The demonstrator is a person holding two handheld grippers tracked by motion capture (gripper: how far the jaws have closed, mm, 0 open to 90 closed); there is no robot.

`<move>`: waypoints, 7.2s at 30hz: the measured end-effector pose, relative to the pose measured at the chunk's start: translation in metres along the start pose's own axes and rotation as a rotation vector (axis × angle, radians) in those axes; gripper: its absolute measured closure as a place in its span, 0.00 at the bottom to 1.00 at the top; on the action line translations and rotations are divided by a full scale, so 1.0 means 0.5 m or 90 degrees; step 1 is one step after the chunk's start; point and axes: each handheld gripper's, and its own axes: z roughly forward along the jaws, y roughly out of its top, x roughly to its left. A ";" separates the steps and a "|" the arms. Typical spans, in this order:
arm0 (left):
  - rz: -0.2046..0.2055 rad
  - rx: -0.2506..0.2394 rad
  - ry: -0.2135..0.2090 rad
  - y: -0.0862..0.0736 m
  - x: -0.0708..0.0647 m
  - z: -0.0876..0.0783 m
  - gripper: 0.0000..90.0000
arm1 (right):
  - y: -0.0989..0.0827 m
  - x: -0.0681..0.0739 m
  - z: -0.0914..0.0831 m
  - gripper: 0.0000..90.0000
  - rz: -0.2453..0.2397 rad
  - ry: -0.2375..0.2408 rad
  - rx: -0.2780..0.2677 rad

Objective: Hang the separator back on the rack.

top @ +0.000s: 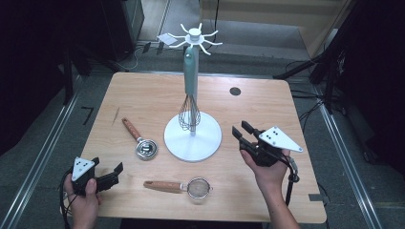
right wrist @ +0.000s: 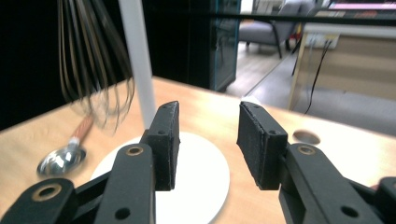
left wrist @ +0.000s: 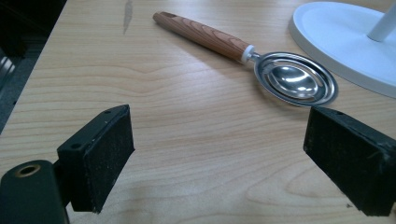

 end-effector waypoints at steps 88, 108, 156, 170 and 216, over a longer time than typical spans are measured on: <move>0.038 0.029 -0.133 0.004 -0.050 -0.004 0.09 | -0.131 0.145 0.071 0.57 -0.061 0.193 0.326; 0.001 0.024 -0.064 -0.003 0.030 -0.003 0.01 | -0.065 0.189 0.139 0.57 -0.105 0.261 0.480; 0.001 0.028 -0.081 -0.009 0.027 0.007 0.01 | -0.111 0.232 0.170 0.79 -0.109 0.285 0.590; 0.000 0.028 -0.077 -0.009 0.027 0.007 0.01 | -0.100 0.169 0.137 0.79 -0.064 0.218 0.523; -0.006 0.027 -0.071 -0.009 0.028 0.008 0.01 | -0.065 0.021 0.066 0.79 0.024 0.086 0.386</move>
